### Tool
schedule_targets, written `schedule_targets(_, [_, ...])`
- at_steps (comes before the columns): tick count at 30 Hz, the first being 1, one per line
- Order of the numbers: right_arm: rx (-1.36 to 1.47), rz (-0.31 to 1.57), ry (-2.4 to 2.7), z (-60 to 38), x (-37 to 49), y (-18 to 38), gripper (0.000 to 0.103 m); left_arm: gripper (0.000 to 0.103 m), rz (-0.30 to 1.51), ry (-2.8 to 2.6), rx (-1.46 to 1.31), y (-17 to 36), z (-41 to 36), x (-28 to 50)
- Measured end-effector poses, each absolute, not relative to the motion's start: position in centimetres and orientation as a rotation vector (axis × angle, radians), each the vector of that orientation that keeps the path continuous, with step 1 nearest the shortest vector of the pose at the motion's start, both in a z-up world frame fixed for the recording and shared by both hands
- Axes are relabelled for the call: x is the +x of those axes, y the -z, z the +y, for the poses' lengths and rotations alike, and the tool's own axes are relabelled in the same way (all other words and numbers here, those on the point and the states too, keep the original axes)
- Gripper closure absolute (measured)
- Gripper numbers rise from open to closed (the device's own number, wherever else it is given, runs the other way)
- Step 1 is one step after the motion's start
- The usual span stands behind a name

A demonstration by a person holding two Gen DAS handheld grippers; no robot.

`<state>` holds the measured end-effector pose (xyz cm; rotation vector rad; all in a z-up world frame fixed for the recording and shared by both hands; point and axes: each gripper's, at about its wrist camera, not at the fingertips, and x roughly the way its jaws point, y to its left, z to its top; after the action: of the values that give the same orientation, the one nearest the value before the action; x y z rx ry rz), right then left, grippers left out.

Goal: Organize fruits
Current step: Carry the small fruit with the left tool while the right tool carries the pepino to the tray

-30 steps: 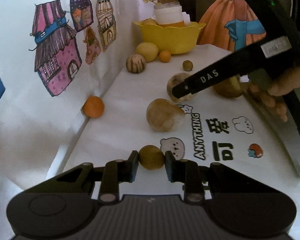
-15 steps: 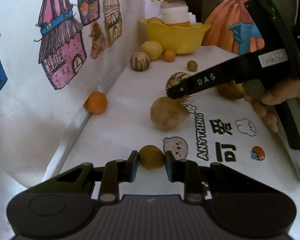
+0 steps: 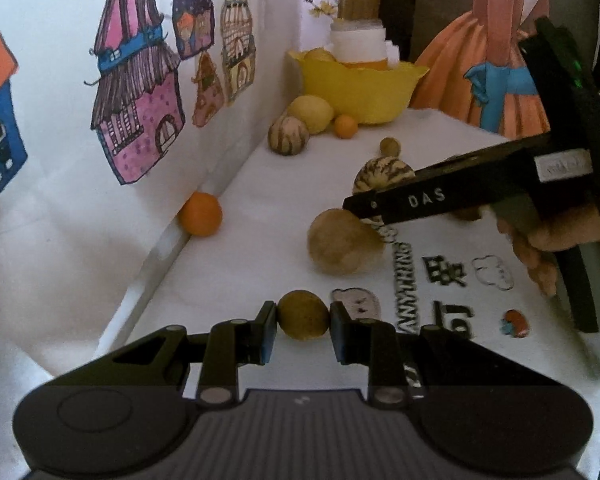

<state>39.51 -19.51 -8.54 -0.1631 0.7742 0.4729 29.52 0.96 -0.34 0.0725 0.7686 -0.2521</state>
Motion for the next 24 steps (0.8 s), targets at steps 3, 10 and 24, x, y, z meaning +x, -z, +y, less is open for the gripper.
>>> schedule_targets(3, [-0.143, 0.742, -0.476, -20.3, 37.6, 7.0, 0.049, 0.072, 0.753, 0.261, 0.06, -0.6, 0.4, 28.5])
schedule_targets(10, [-0.112, 0.691, -0.484, -24.0, 33.2, 1.2, 0.049, 0.072, 0.709, 0.307, 0.069, -2.8, -2.2, 26.2])
schedule_targets(24, [-0.111, 0.672, -0.294, -36.9, 27.0, -3.3, 0.049, 0.072, 0.63, 0.409, 0.026, -3.4, -12.4, 25.3])
